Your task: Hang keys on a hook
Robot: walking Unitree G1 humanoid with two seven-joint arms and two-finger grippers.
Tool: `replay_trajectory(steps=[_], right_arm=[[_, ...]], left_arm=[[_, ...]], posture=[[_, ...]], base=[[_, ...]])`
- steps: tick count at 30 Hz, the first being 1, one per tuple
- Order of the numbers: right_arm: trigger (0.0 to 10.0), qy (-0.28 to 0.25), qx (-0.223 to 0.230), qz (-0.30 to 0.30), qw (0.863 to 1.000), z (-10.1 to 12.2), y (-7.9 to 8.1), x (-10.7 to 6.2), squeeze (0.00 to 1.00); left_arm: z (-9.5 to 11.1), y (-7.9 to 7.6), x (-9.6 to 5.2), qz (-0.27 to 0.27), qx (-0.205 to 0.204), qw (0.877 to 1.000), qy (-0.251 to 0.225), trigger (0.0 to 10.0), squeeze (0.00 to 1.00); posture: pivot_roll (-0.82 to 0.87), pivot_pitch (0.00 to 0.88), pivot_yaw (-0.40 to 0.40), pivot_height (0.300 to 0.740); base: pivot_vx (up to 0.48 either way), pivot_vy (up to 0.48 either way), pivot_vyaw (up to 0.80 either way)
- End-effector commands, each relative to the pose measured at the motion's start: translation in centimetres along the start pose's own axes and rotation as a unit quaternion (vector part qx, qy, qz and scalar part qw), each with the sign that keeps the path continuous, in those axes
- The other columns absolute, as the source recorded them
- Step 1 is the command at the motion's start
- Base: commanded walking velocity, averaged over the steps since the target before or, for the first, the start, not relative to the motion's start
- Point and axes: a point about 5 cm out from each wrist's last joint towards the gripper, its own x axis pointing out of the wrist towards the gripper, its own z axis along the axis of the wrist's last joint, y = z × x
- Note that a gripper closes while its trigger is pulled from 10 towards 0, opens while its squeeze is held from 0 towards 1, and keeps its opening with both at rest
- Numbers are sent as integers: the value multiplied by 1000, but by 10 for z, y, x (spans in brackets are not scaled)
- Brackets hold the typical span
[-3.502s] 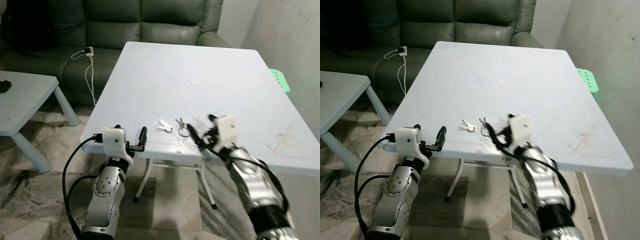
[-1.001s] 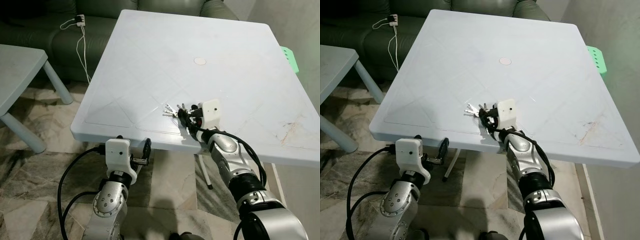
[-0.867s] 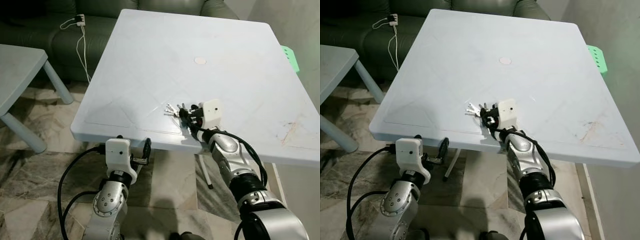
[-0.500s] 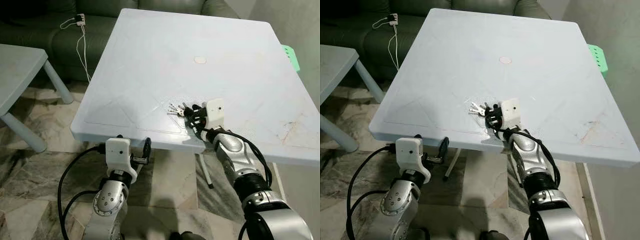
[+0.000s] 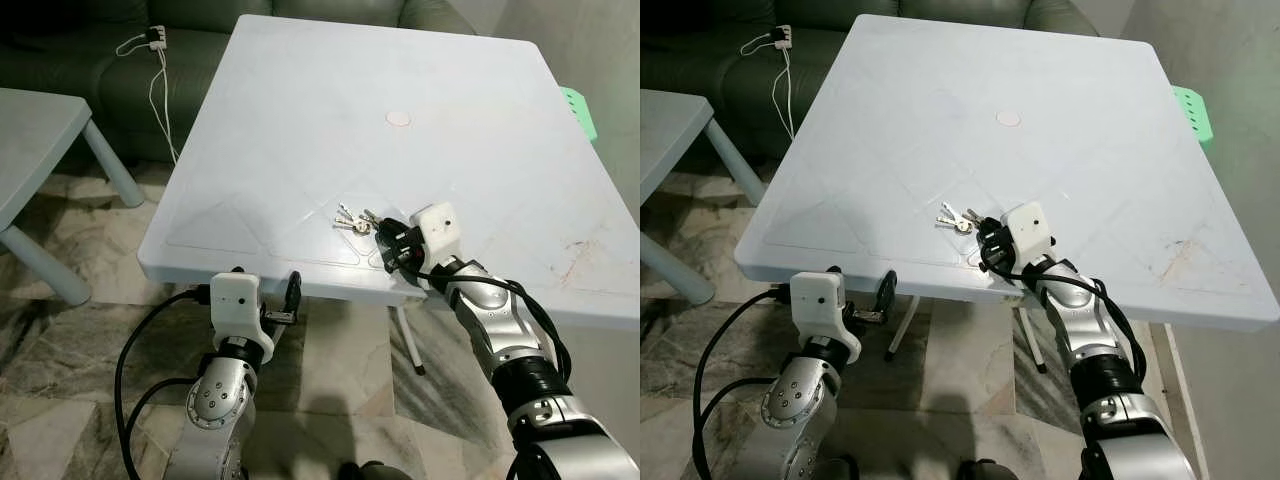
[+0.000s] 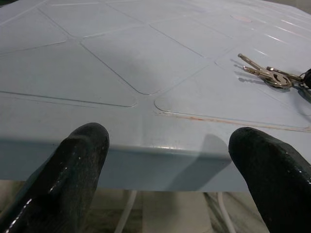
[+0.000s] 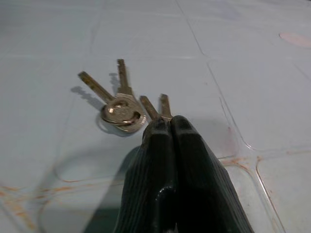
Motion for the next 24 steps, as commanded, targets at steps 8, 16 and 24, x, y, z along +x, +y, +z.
replay_trajectory(steps=[8,16,24], right_arm=[[0,-1,-11,6,1000,3,2,-4,0],[10000,-53,122,-15,991,19,-2,0,0],[10000,-150,235,-31,960,44,-5,-6,0]], left_arm=[[1,-7,2,-5,-17,1000,0,10000,0],[1,-9,4,-6,-20,1000,-3,10000,0],[3,-11,9,-7,-24,1000,-8,10000,0]], posture=[[28,189,-112,740],[30,178,-114,740],[27,166,-114,740]], base=[[0,0,0],[0,0,0],[0,0,0]])
